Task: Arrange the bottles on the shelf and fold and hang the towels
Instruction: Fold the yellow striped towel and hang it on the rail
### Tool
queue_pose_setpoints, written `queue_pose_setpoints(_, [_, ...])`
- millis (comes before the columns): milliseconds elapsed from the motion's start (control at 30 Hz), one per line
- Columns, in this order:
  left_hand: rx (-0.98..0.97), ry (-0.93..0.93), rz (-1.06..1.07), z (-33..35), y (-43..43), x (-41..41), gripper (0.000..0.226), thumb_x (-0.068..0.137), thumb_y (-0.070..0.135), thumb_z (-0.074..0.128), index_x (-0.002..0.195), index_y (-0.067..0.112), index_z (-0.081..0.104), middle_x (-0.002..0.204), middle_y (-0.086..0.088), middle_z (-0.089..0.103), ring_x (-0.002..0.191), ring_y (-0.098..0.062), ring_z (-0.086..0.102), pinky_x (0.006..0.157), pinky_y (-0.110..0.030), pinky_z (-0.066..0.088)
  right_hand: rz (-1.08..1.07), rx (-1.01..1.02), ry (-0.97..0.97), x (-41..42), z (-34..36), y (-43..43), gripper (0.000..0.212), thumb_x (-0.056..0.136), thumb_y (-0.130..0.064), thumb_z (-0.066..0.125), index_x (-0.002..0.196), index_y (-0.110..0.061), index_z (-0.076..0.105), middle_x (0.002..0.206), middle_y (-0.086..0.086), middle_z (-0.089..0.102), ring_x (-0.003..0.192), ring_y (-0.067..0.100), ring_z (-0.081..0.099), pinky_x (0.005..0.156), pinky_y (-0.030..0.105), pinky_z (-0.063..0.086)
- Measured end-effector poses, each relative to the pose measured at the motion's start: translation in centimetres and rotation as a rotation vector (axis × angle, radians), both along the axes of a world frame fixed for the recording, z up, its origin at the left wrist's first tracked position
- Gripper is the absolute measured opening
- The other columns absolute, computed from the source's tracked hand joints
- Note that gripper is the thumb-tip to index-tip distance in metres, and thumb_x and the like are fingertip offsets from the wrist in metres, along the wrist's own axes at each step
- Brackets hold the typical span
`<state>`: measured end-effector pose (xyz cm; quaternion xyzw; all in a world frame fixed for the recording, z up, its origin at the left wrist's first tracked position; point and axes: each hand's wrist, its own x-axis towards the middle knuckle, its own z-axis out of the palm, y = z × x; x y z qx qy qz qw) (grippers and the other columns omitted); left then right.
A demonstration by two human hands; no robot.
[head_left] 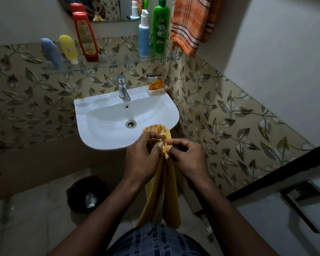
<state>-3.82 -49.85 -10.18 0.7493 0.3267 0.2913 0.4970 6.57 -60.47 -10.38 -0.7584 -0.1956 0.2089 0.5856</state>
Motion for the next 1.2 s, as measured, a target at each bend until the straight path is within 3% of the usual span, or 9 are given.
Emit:
queue_pose_setpoints(167, [0.109, 0.058, 0.018, 0.5, -0.7, -0.3, 0.024, 0.085, 0.017, 0.082, 0.094, 0.034, 0.068, 0.087, 0.016, 0.073, 0.080, 0.004, 0.070, 0.066, -0.018, 0.056, -0.035, 0.033, 0.062, -0.6, 0.0, -0.1, 0.016, 0.082, -0.018, 0.086, 0.095, -0.024, 0.081, 0.079, 0.005, 0.077, 0.076, 0.020, 0.074, 0.073, 0.044, 0.064])
queue_pose_setpoints(267, [0.183, 0.062, 0.072, 0.4, -1.1, -0.4, 0.023, 0.083, 0.016, 0.081, 0.095, 0.030, 0.067, 0.085, 0.013, 0.072, 0.075, 0.001, 0.069, 0.063, -0.020, 0.055, -0.050, 0.075, 0.120, -1.2, 0.3, 0.1, 0.015, 0.085, -0.010, 0.084, 0.096, -0.020, 0.081, 0.084, 0.011, 0.077, 0.082, 0.028, 0.078, 0.077, 0.047, 0.066])
queue_pose_setpoints(467, [0.389, 0.021, 0.082, -0.4, -1.0, -0.6, 0.013, 0.086, 0.013, 0.077, 0.095, 0.022, 0.076, 0.089, 0.006, 0.074, 0.077, -0.009, 0.068, 0.068, -0.036, 0.059, -0.097, 0.162, 0.223, -1.8, 1.1, 0.6, 0.016, 0.086, 0.003, 0.079, 0.098, -0.005, 0.071, 0.090, 0.020, 0.075, 0.076, 0.023, 0.075, 0.067, 0.030, 0.063])
queue_pose_setpoints(567, [0.425, 0.000, 0.050, -0.5, -0.8, -0.7, 0.016, 0.086, 0.019, 0.072, 0.099, 0.020, 0.081, 0.095, 0.005, 0.077, 0.083, -0.008, 0.069, 0.075, -0.032, 0.060, -0.147, 0.214, 0.278, -1.9, 1.1, 0.9, 0.015, 0.084, 0.009, 0.077, 0.091, 0.000, 0.066, 0.087, 0.023, 0.073, 0.076, 0.026, 0.072, 0.067, 0.031, 0.063])
queue_pose_setpoints(700, [0.385, -0.059, -0.035, -0.4, -0.5, -0.9, 0.019, 0.088, 0.017, 0.082, 0.107, 0.017, 0.081, 0.101, 0.006, 0.076, 0.089, -0.002, 0.069, 0.080, -0.015, 0.056, -0.200, 0.308, 0.384, -1.9, 1.3, 1.0, 0.019, 0.084, 0.013, 0.075, 0.086, 0.000, 0.062, 0.081, 0.023, 0.069, 0.076, 0.027, 0.071, 0.070, 0.035, 0.064])
queue_pose_setpoints(867, [0.398, -0.042, -0.137, -0.9, 0.7, -1.1, 0.034, 0.079, 0.016, 0.090, 0.111, 0.018, 0.079, 0.105, 0.006, 0.074, 0.093, -0.005, 0.070, 0.082, -0.019, 0.058, -0.220, 0.354, 0.491, -1.9, 1.2, 1.4, 0.027, 0.086, 0.008, 0.077, 0.077, -0.008, 0.057, 0.073, 0.013, 0.065, 0.065, 0.021, 0.065, 0.060, 0.030, 0.059])
queue_pose_setpoints(1000, [0.413, -0.085, -0.106, -1.2, 1.6, -0.8, 0.022, 0.082, 0.007, 0.083, 0.103, 0.015, 0.082, 0.099, 0.004, 0.077, 0.090, -0.006, 0.071, 0.081, -0.012, 0.053, -0.164, 0.326, 0.523, -2.2, 1.3, 1.4, 0.020, 0.090, 0.006, 0.073, 0.084, -0.007, 0.058, 0.080, 0.018, 0.072, 0.074, 0.023, 0.073, 0.068, 0.031, 0.060])
queue_pose_setpoints(1100, [0.400, -0.107, -0.088, -1.5, 2.4, -1.1, 0.021, 0.082, 0.005, 0.076, 0.100, 0.013, 0.082, 0.097, 0.004, 0.078, 0.091, -0.005, 0.072, 0.082, -0.012, 0.052, -0.048, 0.190, 0.373, -1.2, 2.2, 0.6, 0.016, 0.093, -0.002, 0.072, 0.092, -0.011, 0.060, 0.086, 0.015, 0.079, 0.080, 0.025, 0.078, 0.068, 0.034, 0.061])
queue_pose_setpoints(1200, [0.393, -0.117, -0.100, -1.7, 2.7, -1.3, 0.018, 0.085, 0.003, 0.080, 0.100, 0.013, 0.081, 0.098, 0.005, 0.077, 0.093, -0.003, 0.071, 0.081, -0.013, 0.053, -0.151, -0.147, -0.345, 1.7, 2.6, -0.7, 0.010, 0.090, -0.024, 0.078, 0.089, -0.023, 0.069, 0.077, -0.006, 0.075, 0.071, 0.006, 0.071, 0.065, 0.028, 0.058])
